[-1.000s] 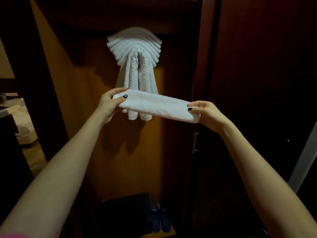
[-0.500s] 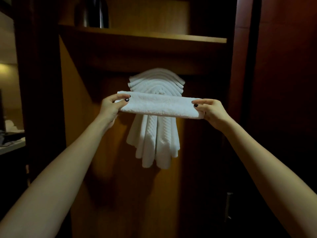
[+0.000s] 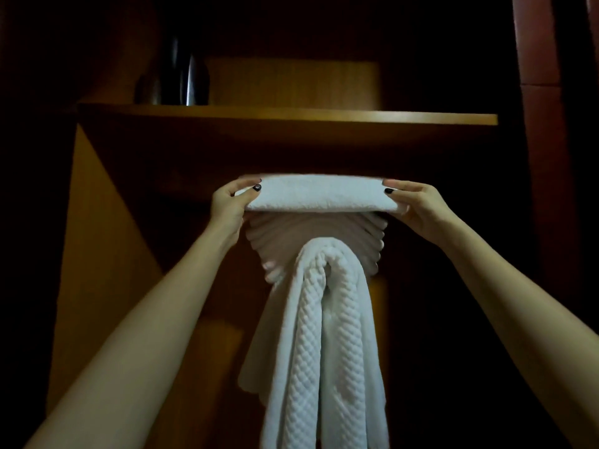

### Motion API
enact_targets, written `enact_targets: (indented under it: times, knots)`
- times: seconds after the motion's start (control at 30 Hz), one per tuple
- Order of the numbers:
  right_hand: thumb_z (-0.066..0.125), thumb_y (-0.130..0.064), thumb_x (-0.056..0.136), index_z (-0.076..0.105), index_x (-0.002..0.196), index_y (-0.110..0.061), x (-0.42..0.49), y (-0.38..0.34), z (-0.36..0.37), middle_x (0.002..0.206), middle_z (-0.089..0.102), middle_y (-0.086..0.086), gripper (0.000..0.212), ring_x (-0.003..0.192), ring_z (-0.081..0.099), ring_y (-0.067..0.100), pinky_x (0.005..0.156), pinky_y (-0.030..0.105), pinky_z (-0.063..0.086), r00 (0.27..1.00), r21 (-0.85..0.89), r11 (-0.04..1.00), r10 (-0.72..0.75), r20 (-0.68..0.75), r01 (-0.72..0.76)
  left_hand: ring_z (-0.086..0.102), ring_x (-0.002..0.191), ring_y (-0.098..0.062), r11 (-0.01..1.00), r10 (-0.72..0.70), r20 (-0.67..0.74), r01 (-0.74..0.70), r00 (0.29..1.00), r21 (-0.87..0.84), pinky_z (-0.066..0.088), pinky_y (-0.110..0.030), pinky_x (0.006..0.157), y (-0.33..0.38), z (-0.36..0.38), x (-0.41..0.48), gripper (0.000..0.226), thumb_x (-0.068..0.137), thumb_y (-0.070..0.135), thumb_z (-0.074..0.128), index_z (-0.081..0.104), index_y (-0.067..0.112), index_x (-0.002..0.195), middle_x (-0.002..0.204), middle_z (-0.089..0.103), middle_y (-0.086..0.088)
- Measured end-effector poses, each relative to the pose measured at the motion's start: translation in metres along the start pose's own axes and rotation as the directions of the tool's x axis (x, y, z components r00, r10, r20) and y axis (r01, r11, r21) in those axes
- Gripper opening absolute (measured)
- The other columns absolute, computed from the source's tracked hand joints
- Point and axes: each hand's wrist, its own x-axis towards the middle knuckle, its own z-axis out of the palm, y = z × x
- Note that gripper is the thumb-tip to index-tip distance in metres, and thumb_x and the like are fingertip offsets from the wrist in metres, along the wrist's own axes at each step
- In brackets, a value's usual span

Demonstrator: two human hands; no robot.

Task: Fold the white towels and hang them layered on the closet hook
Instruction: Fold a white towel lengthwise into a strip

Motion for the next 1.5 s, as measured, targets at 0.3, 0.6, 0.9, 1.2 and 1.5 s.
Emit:
enact_targets:
  times: [0.3, 0.6, 0.9, 1.2, 1.5]
  knots:
    - [0.047, 0.007, 0.096, 0.062, 0.113, -0.008, 0.095, 0.02, 0.006, 0.108, 0.063, 0.008, 0.027, 0.098, 0.063, 0.014, 0.077, 0.017, 0.056, 0.995, 0.044, 0.994, -0.095, -0.037, 0.097, 0.06, 0.096, -0.012, 0.992, 0.118, -0.103, -0.112, 0.988, 0.063, 0.054, -0.021, 0.072, -0.026, 0.025, 0.069, 0.011, 0.091, 0.005, 0.064, 0.069, 0.012, 0.099, 0.113, 0.062, -0.002]
    - [0.051, 0.005, 0.095, 0.058, 0.128, 0.001, 0.102, 0.058, 0.0, 0.13, 0.055, 0.015, 0.034, 0.117, 0.055, 0.024, 0.091, 0.03, 0.048, 0.989, -0.268, 0.956, -0.139, -0.054, 0.12, 0.057, 0.113, -0.021, 0.98, 0.123, -0.043, -0.114, 0.992, 0.163, 0.049, -0.031, 0.096, -0.06, 0.026, 0.064, 0.018, 0.092, -0.002, 0.059, 0.065, -0.003, 0.109, 0.12, 0.061, -0.008]
    - [0.056, -0.01, 0.096, 0.069, 0.103, -0.004, 0.082, 0.071, -0.003, 0.108, 0.07, 0.016, 0.016, 0.105, 0.066, 0.029, 0.084, 0.034, 0.053, 0.995, -0.388, 0.921, -0.015, -0.098, -0.025, 0.068, 0.086, -0.024, 0.931, -0.184, -0.096, 0.205, 0.978, 0.302, 0.057, -0.027, 0.071, -0.053, 0.012, 0.056, 0.021, 0.089, 0.014, 0.068, 0.068, 0.001, 0.107, 0.104, 0.07, -0.019]
    - [0.047, -0.034, 0.102, 0.056, 0.137, -0.022, 0.078, 0.054, 0.029, 0.107, 0.071, 0.012, 0.038, 0.092, 0.066, 0.034, 0.079, 0.04, 0.054, 0.907, -0.861, 0.321, -0.286, 0.31, 0.395, 0.054, 0.122, -0.02, 0.386, 0.076, 0.505, -0.492, 0.86, 0.78, 0.038, -0.02, 0.09, -0.038, 0.04, 0.059, 0.046, 0.094, 0.049, 0.05, 0.056, 0.029, 0.135, 0.138, 0.057, 0.0]
    - [0.035, -0.045, 0.104, 0.03, 0.152, -0.027, 0.08, 0.062, 0.033, 0.137, 0.058, 0.011, 0.051, 0.114, 0.06, 0.029, 0.075, 0.027, 0.04, 0.923, -0.88, 0.279, -0.142, 0.358, 0.385, 0.048, 0.13, -0.024, 0.362, -0.128, 0.461, -0.391, 0.878, 0.846, 0.031, -0.032, 0.104, -0.045, 0.051, 0.062, 0.075, 0.073, 0.083, 0.025, 0.033, 0.053, 0.141, 0.143, 0.053, 0.004]
